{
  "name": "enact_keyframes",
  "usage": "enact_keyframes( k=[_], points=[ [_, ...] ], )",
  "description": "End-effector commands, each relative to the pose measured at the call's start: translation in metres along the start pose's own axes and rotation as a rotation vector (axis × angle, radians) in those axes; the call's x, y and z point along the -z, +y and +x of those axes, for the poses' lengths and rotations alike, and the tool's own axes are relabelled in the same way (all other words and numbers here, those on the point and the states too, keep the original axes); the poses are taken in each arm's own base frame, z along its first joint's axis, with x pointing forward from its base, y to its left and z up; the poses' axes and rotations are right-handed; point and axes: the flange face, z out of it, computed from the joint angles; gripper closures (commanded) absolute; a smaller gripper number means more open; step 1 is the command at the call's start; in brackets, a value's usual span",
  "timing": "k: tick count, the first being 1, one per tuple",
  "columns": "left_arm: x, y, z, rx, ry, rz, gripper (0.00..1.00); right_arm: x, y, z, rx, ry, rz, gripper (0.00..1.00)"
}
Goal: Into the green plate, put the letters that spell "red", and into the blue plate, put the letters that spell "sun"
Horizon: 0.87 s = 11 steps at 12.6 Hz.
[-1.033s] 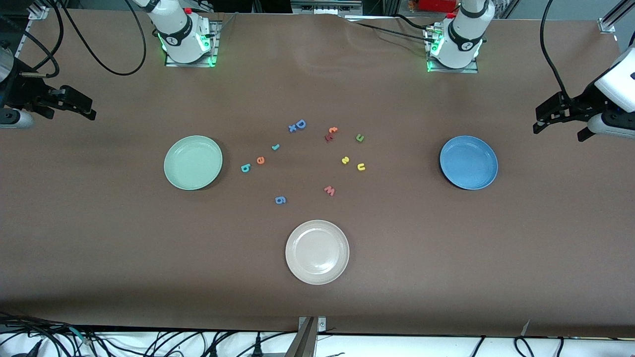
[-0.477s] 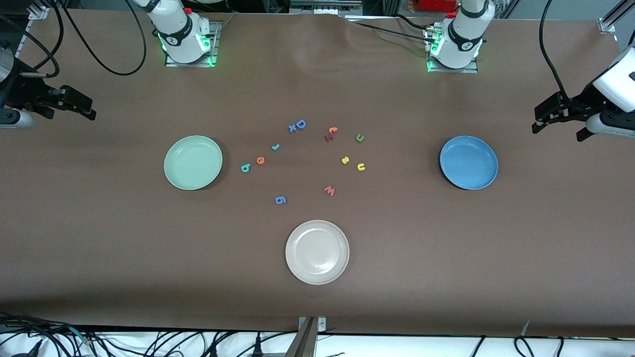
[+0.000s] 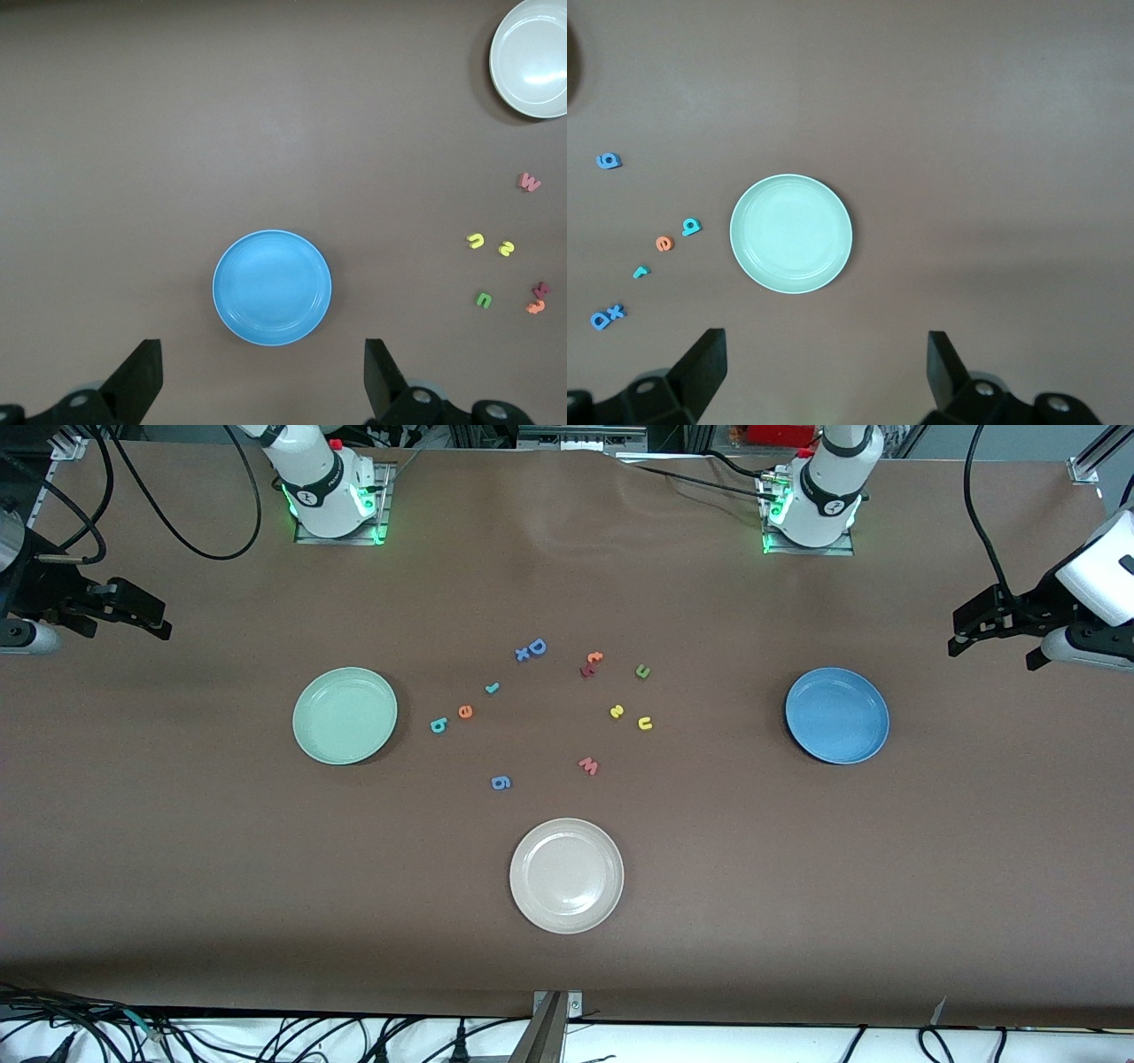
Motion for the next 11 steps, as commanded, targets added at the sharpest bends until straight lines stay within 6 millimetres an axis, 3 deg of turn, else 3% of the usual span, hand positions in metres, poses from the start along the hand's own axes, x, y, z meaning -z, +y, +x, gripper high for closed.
enact_keyframes(
  k=[1,6,8,9,11],
  points=[
    [-0.001,-0.005,-0.007,0.114,-0.088,0.007,0.00,0.006,-0.002,0.003,0.004,0.006,0.016,0.00],
    [-0.007,-0.021,0.000,0.263,-0.097,0.003,0.00,0.006,-0.002,0.003,0.004,0.005,0.016,0.00],
    [-0.007,-0.011,0.004,0.248,-0.093,-0.052,0.00,0.006,-0.002,0.003,0.006,0.005,0.016,0.00],
    [-0.020,0.000,0.012,0.233,-0.115,-0.066,0.00,0.005,-0.002,0.003,0.006,0.003,0.016,0.00],
    [-0.007,0.007,0.018,0.209,-0.085,-0.074,0.00,0.005,-0.002,0.003,0.006,0.003,0.016,0.00]
  ],
)
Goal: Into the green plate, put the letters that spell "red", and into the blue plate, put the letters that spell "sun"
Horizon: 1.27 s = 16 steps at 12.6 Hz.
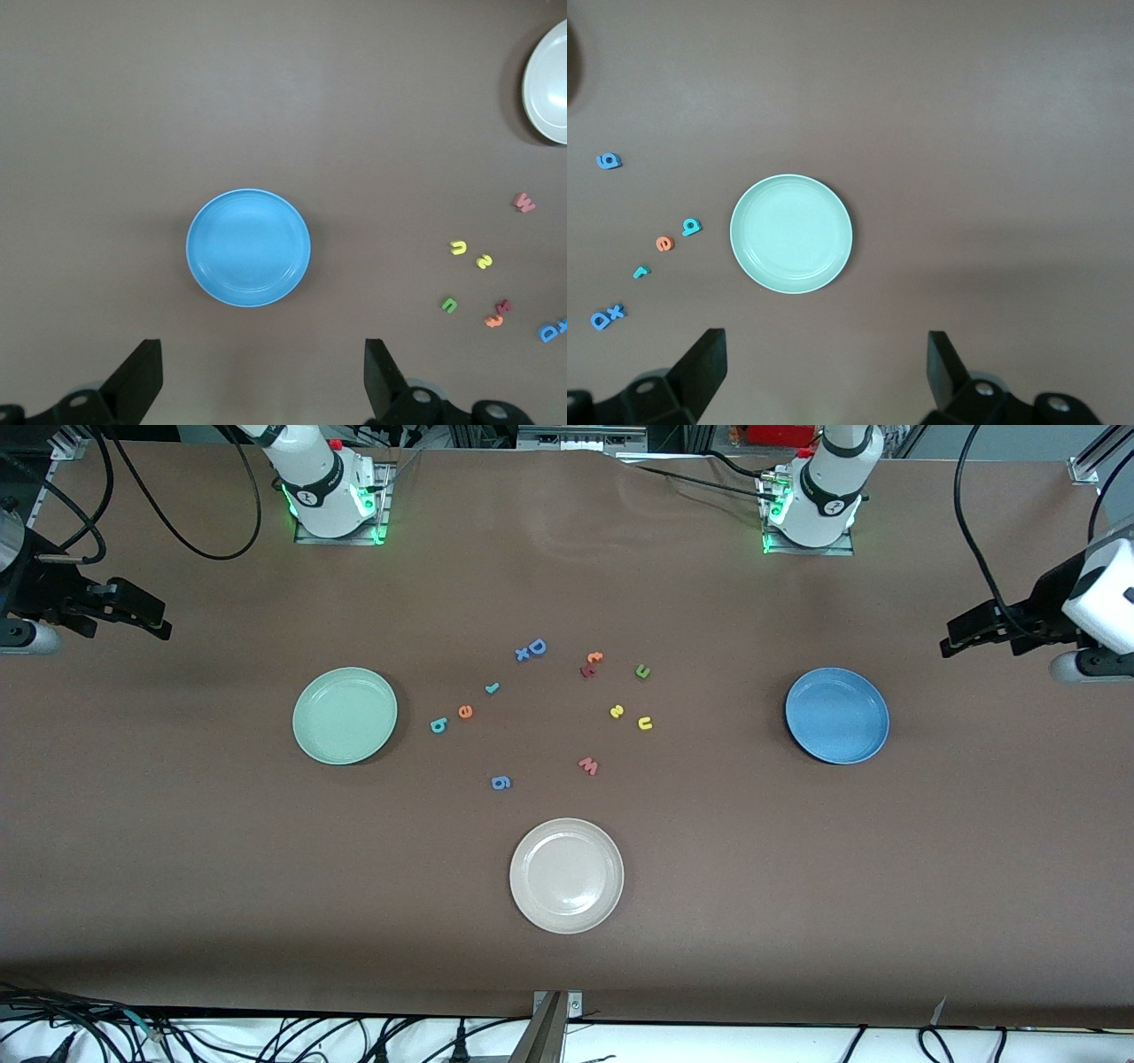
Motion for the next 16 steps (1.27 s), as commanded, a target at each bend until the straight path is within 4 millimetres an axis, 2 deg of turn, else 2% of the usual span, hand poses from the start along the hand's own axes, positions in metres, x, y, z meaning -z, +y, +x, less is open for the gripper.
enact_keyframes(
  k=[1,3,6,9,12,16],
  points=[
    [0.015,0.013,0.008,-0.013,0.015,-0.025,0.00,0.005,-0.002,0.003,0.005,0.004,0.016,0.00],
    [0.024,0.026,0.007,-0.039,0.038,0.001,0.00,0.005,-0.002,0.003,0.007,0.004,0.016,0.00],
    [0.025,0.038,0.006,-0.065,0.046,0.030,0.00,0.005,-0.002,0.003,0.007,0.004,0.016,0.00],
    [0.027,0.035,0.008,-0.065,0.060,0.029,0.00,0.005,-0.002,0.003,0.007,0.004,0.016,0.00],
    [0.027,0.024,0.014,-0.199,0.075,0.044,0.00,0.005,-0.002,0.003,0.007,0.004,0.016,0.00],
    [0.027,0.023,0.014,-0.206,0.075,0.050,0.00,0.005,-0.002,0.003,0.007,0.004,0.016,0.00]
  ],
)
